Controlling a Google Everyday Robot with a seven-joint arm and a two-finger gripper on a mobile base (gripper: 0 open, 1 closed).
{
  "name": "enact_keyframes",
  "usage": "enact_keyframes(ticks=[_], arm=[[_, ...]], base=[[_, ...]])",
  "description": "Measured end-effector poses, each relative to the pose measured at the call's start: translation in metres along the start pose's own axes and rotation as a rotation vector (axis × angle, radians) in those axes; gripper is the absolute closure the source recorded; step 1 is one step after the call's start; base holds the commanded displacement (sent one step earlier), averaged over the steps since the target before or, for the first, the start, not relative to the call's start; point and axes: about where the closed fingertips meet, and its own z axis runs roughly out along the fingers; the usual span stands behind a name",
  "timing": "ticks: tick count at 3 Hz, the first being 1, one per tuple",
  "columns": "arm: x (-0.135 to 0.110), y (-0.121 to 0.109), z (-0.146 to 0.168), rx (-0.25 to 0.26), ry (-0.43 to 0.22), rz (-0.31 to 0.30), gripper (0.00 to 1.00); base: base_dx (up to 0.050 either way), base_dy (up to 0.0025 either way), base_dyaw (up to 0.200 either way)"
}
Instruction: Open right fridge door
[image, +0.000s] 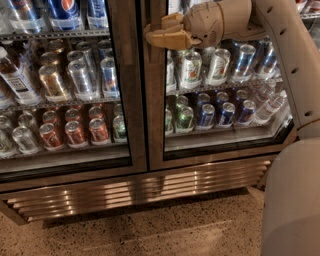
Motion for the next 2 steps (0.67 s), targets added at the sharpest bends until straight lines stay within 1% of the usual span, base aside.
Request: enact_keyframes(ticks=[1, 2], arm=[[-0.002, 0.0, 0.002, 0.0, 0.0, 0.0, 0.58], [-0.003, -0.003, 0.014, -0.032, -0.039, -0.012, 0.34]], base=[[0.0, 0.0, 0.0], [0.0, 0.0, 0.0]])
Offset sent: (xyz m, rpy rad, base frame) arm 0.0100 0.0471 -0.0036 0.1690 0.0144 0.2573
